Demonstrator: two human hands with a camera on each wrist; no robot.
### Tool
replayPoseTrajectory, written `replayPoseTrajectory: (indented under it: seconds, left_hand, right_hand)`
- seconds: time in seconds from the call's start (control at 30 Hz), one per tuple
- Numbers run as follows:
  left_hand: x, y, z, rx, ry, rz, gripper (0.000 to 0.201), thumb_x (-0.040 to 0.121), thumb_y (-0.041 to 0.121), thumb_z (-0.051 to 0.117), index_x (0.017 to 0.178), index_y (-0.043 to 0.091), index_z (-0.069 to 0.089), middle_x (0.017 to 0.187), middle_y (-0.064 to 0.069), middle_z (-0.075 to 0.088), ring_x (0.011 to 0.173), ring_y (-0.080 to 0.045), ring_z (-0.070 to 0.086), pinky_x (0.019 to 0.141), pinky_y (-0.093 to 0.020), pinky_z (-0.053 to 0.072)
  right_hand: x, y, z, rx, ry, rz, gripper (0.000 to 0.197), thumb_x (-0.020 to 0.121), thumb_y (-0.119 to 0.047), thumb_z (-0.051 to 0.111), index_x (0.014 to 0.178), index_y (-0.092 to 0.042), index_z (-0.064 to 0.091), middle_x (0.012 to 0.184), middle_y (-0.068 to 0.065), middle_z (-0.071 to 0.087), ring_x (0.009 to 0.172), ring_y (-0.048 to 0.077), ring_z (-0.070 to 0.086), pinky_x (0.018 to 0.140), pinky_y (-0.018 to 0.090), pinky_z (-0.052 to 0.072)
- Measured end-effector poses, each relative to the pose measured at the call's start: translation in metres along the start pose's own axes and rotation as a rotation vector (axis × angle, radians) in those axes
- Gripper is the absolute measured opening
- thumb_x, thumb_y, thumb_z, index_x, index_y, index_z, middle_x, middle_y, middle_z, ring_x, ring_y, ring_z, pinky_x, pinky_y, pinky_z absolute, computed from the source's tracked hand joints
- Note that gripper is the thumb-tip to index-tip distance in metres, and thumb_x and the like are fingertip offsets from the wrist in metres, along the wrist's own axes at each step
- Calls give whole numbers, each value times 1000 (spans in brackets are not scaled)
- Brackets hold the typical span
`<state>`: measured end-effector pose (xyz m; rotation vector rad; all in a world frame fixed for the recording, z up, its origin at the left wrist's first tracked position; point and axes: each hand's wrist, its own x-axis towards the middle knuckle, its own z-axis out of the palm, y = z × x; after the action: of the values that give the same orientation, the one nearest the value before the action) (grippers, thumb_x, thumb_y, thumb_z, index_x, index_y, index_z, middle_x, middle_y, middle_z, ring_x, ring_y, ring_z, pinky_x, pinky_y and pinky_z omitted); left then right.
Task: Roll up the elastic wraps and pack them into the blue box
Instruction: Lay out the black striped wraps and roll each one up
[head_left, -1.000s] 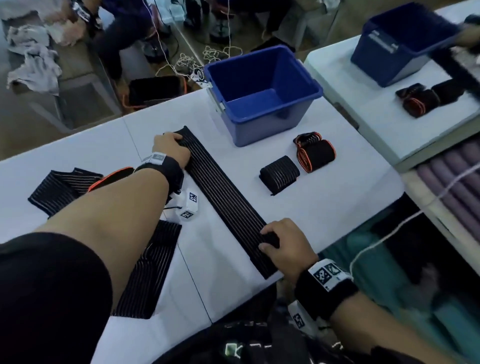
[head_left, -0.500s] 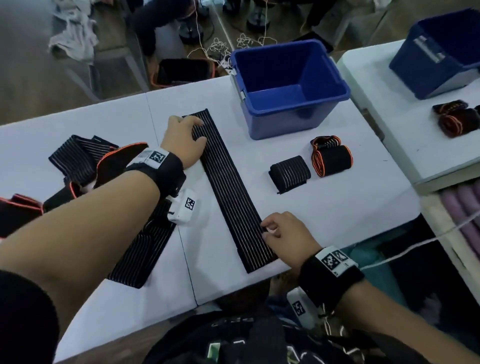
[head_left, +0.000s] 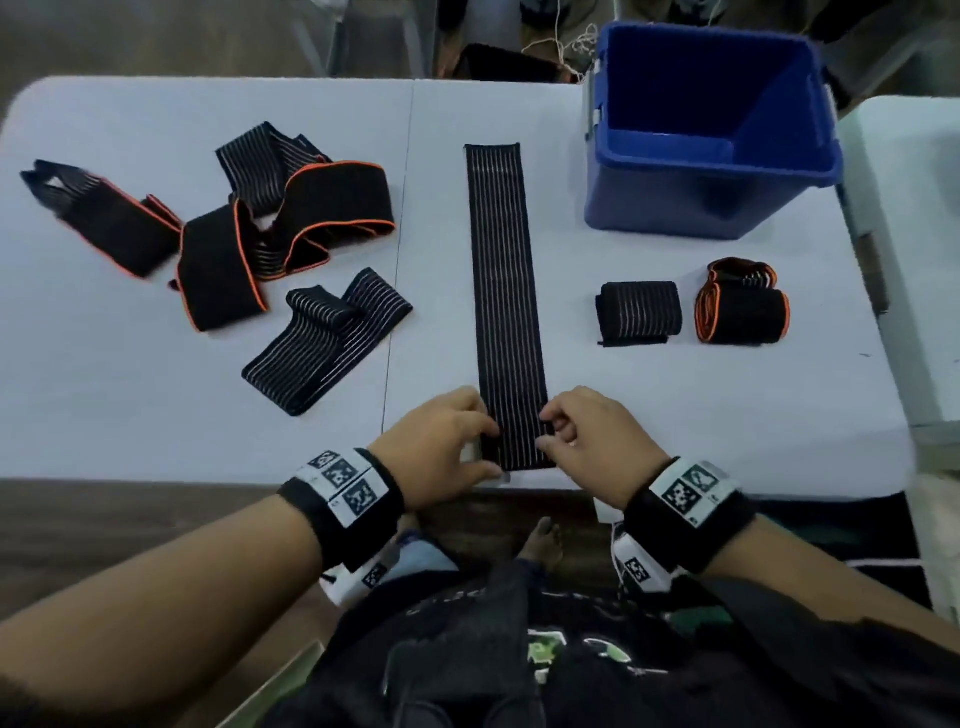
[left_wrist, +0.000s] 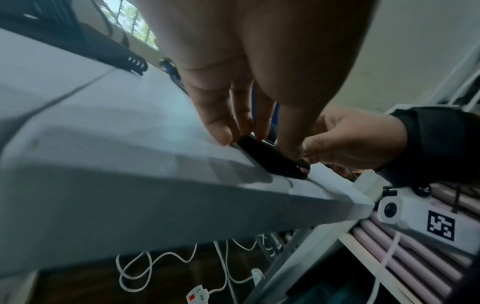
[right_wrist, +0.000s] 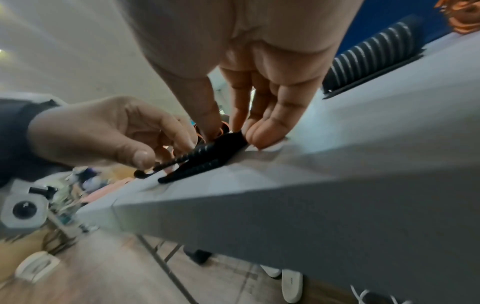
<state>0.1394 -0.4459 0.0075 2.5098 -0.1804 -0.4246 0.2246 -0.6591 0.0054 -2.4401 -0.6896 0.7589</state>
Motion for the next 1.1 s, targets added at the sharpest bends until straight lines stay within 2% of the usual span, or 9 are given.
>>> replayPoseTrajectory:
  seconds: [0.07,0.17,0.3,0.57,0.7,0.77,0.9,0.97,1.1]
  left_hand:
    - [-8,2,7,-9,66,-50,58,80,44,80,129,16,66,117,2,57,94,-7,50,88,-16,38]
    - [-13,6,16,18,94,-77,65,77,36,83,133,11,62,119,-3,56,107,-18,54,96,-23,41]
    - [-14,13,27,61,165,-91,57,76,23,84,127,7,66,114,-9,58,103,-28,56,94,-40,49]
    - [-12,11,38,65,239,-143,38,94,29,64,128,11,65,117,-6,57,103,-25,55,95,-39,48]
    - [-5,13,30,-29,249,-211,30,101,32,51,116,13,68,108,-6,63,100,-24,60,91,-34,46]
    - [0,16,27,-119,302,-316,27,102,35,50,116,16,63,94,0,68,90,-19,64,81,-32,47]
    - [6,21,26,-257,427,-424,31,98,35,59,124,23,46,67,5,64,67,-7,61,63,-26,43]
    - [7,22,24,-263,426,-424,27,96,33,62,118,25,48,67,4,65,66,-6,62,63,-25,45]
    - [6,21,21,-275,417,-442,16,92,29,68,104,27,58,73,6,70,74,-4,64,73,-25,50]
  right_hand:
    - [-4,1,0,-69,-66,-56,50,84,-42,74,125,-21,57,107,-8,50,90,6,51,89,26,48]
    - [-8,2,-1,-180,-142,-126,74,77,-47,78,138,-20,48,125,-3,50,111,13,53,98,28,44]
    - [-8,4,0,-273,-108,-203,62,86,-39,72,139,-17,49,126,1,51,118,20,52,102,32,43]
    - [-11,3,-1,-186,-75,-184,43,97,-33,57,135,-14,56,118,4,56,108,20,56,97,32,44]
    - [-4,0,1,-169,-54,-126,31,103,-32,42,99,-12,66,95,6,59,93,25,59,80,36,44]
    - [0,0,1,-182,-23,-79,39,104,-35,36,78,-14,56,78,3,55,80,27,57,69,34,36]
    - [7,-7,-4,-205,16,9,47,105,-39,32,70,-15,51,68,1,54,76,26,56,67,33,36]
    - [10,-9,-4,-178,33,60,41,104,-40,36,75,-15,52,71,1,55,81,27,58,69,33,39]
    - [10,-6,-2,-20,88,120,28,96,-41,55,114,-20,48,87,2,66,82,22,62,72,35,48]
